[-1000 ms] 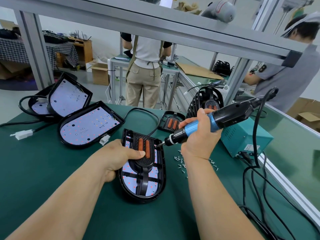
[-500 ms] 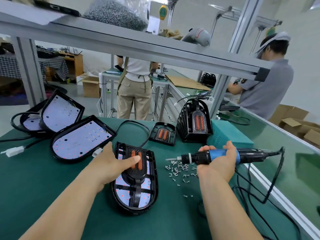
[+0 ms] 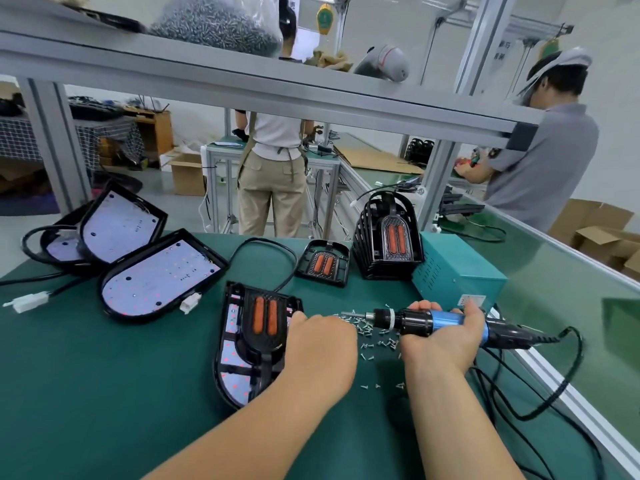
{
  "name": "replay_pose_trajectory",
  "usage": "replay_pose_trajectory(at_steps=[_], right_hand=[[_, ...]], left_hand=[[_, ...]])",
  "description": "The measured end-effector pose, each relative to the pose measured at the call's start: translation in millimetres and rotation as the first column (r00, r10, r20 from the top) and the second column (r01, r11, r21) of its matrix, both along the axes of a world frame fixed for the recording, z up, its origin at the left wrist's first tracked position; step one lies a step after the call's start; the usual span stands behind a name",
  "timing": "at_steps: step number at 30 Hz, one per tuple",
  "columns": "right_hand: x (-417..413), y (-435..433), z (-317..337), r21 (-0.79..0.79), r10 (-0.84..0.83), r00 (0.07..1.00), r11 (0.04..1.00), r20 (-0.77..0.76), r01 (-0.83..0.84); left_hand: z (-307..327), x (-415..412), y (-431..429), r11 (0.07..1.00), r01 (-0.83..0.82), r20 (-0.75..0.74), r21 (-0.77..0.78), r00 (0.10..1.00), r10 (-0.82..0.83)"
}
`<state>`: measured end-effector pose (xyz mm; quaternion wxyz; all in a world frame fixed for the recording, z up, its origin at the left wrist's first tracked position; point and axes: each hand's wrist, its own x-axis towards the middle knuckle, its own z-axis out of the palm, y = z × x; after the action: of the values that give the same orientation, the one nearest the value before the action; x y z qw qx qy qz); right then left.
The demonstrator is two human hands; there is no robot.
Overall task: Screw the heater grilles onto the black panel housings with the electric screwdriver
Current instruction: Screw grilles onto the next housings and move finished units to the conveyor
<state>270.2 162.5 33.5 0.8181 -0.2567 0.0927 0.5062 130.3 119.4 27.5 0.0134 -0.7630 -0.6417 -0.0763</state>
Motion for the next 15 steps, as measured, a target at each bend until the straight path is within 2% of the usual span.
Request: replay_pose_trajectory(at_steps=[7, 15], right_hand=[[2, 0, 0, -0.008, -0.005, 1.0, 1.0, -0.031, 0.004], [2, -2, -1, 0.001, -0.001, 0.999, 1.0, -0.052, 0.001]], left_hand=[[-15, -1, 10, 1.0, -0.019, 0.051, -0.008, 0.999, 0.019], [-12, 2, 12, 1.0, 0.0, -0.013, -0.007, 1.0, 0.0]])
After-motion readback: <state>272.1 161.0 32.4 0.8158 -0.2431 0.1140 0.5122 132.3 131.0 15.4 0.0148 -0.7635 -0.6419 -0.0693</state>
